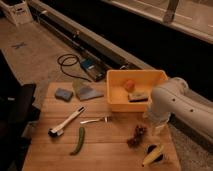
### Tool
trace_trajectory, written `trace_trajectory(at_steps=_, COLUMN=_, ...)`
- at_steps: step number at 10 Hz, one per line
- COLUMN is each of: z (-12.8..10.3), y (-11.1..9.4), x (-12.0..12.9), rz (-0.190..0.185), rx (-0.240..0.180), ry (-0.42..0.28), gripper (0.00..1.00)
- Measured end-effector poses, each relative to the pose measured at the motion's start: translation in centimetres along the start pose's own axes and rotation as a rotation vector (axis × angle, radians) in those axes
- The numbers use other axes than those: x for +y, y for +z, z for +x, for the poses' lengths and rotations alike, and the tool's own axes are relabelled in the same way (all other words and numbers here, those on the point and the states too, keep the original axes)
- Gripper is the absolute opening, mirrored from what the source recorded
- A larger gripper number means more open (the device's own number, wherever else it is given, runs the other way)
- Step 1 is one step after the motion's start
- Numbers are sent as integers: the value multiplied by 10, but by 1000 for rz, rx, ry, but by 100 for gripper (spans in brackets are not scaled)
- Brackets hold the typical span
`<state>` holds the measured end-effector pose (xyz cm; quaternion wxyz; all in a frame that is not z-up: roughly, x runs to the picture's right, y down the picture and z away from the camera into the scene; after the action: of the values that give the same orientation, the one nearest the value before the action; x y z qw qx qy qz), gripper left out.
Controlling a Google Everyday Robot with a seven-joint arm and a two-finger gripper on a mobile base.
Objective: Place grapes in paper cup
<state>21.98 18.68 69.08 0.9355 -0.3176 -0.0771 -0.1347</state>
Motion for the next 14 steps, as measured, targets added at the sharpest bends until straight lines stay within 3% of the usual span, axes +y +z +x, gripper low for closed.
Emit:
trace_trajectory(at_steps=1, z=-6, y=5, x=5, rz=-1, rx=-32, ry=-18, gripper=65)
trace_trajectory(at_steps=5, z=-8, y=7, x=4, rz=-1, rx=-37, ry=-27, gripper=65)
trace_trajectory(at_steps=9, z=-19, y=44, x=-8, rz=-19, rx=-51, ry=-153, gripper=65)
trace_trajectory(at_steps=11, z=-16, y=61, x=-12, rz=-48, rx=-65, ry=-184, gripper=65)
trace_trajectory(at_steps=13, z=-11, y=84, x=-11, rz=-72, rx=-113, ry=-179, gripper=65)
trace_trajectory(at_steps=14, z=-5, y=99, x=-9, rz=-84, rx=-161, ry=-175, gripper=65)
